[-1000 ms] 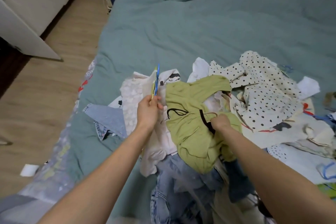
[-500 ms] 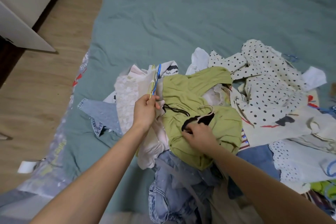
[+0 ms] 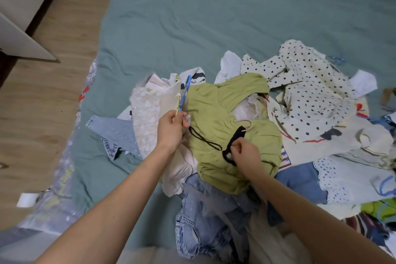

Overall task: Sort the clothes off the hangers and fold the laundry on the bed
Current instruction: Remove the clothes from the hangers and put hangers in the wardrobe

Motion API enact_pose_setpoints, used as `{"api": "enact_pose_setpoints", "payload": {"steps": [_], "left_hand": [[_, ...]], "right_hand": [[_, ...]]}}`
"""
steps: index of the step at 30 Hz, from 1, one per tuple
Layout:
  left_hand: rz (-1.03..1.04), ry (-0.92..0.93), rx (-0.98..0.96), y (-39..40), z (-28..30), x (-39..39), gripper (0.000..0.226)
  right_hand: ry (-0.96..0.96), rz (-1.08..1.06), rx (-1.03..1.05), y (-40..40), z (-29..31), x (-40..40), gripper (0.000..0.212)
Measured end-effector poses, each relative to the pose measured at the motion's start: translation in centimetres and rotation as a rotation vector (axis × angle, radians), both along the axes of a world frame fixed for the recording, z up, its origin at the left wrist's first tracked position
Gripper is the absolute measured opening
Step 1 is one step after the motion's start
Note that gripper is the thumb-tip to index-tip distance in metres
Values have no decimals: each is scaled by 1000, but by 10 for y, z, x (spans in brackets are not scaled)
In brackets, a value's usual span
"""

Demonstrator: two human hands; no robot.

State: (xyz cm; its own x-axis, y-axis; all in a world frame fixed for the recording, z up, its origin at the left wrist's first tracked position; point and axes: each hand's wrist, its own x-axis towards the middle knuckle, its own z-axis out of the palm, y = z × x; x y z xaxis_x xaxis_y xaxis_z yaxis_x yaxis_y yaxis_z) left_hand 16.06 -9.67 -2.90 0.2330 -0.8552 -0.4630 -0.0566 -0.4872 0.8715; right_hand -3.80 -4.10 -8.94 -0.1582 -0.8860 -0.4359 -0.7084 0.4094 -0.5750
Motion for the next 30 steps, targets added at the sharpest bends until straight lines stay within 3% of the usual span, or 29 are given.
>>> {"api": "enact_pose_setpoints", "payload": {"steps": [3, 5, 7, 9, 11, 15, 19, 22, 25, 30], "left_hand": [[-2, -12, -1, 3, 2, 3, 21], [-2, -15, -12, 7, 5, 5, 21], [0, -5, -16, 10, 6, 5, 21], [-5, -9, -20, 12, 8, 6, 22], [-12, -1, -20, 14, 11, 5, 22], [-11, 34, -6, 16, 21, 2, 20], [-71, 19, -3, 18, 37, -7, 21], [-91, 191, 14, 20, 60, -22, 15], [-147, 431, 69, 27, 86, -38, 12], [-233, 632, 102, 41, 117, -62, 21]], "right_hand": [[-145, -283, 203, -23, -6, 5, 35], [-240, -429, 275, -33, -8, 7, 30], [-272, -490, 309, -37, -14, 6, 12], [-269, -507, 345, -37, -18, 6, 18], [-352, -527, 388, -32, -21, 6, 9], [-500, -403, 161, -31, 17, -1, 12], [-313, -35, -51, -48, 86, -17, 19], [-140, 64, -169, -58, 131, -20, 18], [-71, -11, -309, -55, 168, -19, 14], [-419, -292, -306, -19, 203, -12, 24]]}}
